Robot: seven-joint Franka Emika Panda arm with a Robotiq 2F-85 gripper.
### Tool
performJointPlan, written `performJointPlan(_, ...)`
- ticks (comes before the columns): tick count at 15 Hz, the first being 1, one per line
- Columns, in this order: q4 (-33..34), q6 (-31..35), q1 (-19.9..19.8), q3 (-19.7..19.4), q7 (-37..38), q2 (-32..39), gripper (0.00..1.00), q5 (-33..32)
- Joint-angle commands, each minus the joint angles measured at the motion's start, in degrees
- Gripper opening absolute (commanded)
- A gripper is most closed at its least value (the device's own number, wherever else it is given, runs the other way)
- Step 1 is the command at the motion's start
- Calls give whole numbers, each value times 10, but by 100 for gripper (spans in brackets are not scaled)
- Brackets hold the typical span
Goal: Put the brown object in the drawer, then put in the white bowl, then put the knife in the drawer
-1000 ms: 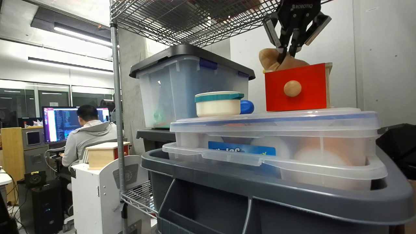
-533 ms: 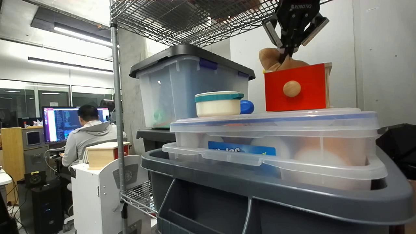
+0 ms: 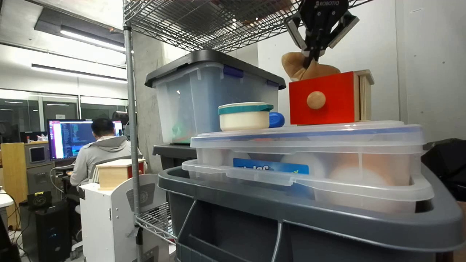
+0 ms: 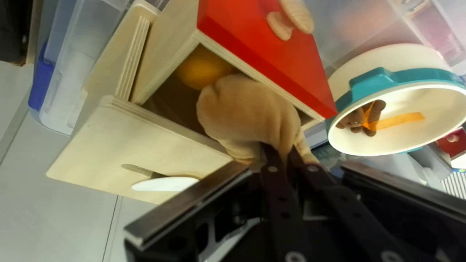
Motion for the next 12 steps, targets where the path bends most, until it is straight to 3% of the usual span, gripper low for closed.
performJointPlan(1,-33,17,8,3,1,-35,2,-6)
performJointPlan(12,-69,26,36,6,1,-76,2,-6)
